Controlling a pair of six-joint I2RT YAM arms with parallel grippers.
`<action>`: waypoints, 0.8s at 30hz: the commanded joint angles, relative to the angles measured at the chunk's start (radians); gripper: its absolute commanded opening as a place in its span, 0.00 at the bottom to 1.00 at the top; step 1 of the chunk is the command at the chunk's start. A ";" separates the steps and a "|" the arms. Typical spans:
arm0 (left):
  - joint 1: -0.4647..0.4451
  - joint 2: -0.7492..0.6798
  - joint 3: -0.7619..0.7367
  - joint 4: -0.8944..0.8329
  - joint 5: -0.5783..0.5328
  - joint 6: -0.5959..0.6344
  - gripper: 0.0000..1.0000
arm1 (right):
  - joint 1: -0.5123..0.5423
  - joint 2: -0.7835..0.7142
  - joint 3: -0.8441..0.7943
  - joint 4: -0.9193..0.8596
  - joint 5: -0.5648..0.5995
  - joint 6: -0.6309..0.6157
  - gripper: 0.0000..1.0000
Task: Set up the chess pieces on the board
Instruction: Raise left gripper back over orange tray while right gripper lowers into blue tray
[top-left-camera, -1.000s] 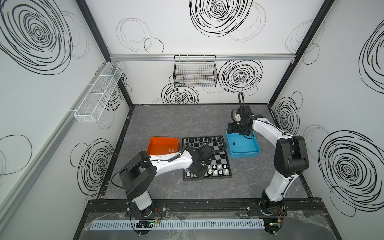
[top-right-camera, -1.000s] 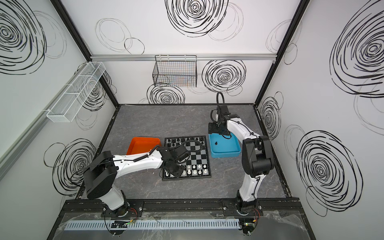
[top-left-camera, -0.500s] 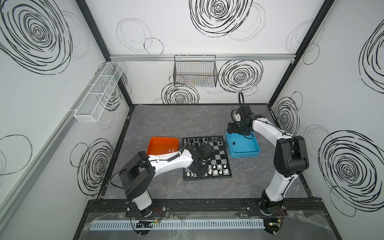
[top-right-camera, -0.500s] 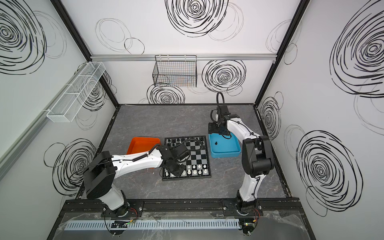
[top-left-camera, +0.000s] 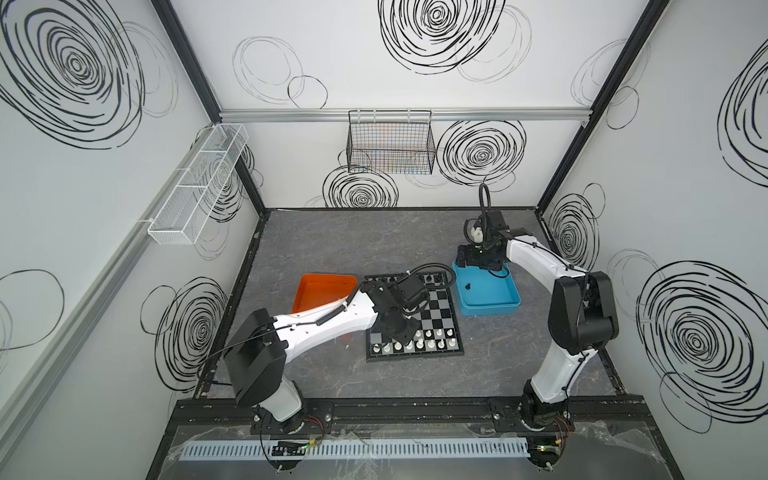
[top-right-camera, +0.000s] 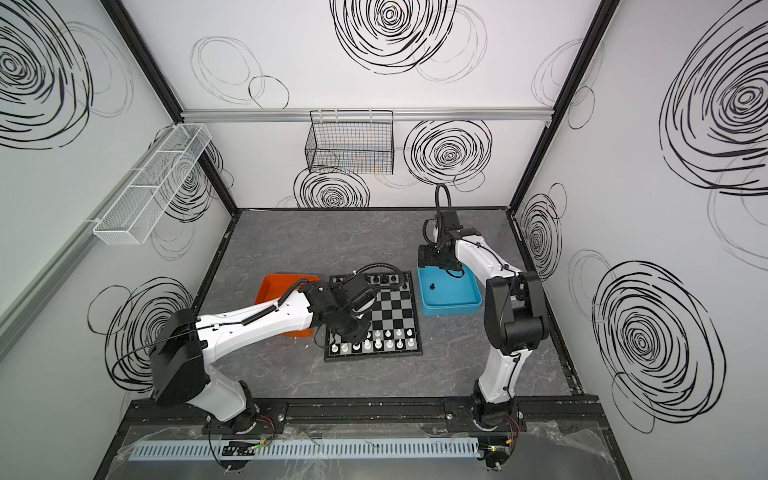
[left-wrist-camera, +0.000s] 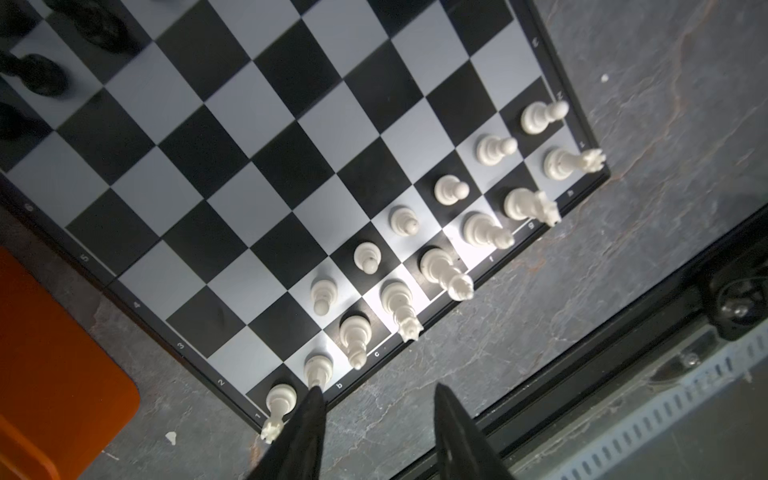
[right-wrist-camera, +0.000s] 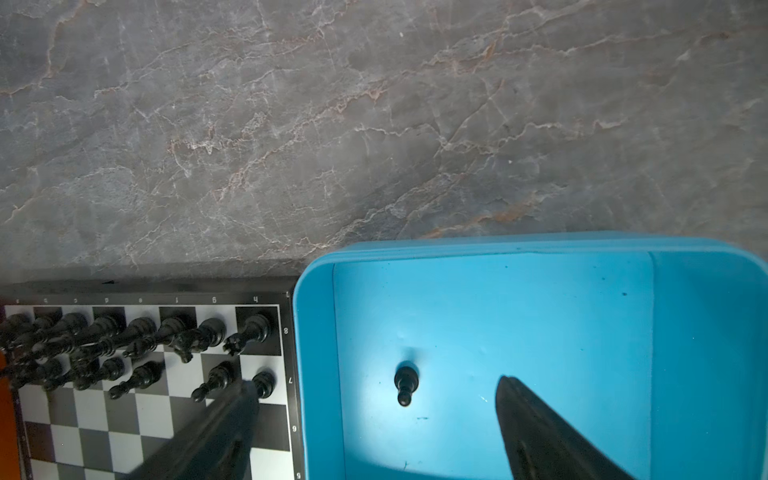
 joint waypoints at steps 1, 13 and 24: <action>0.047 -0.041 0.044 -0.033 -0.006 0.012 0.53 | -0.025 -0.049 0.018 -0.036 0.023 -0.008 0.93; 0.362 -0.114 0.051 -0.023 -0.012 0.119 1.00 | -0.050 -0.072 -0.072 -0.024 0.002 -0.001 0.84; 0.526 -0.124 0.022 0.031 0.030 0.141 0.96 | -0.015 -0.045 -0.134 -0.001 -0.006 0.008 0.67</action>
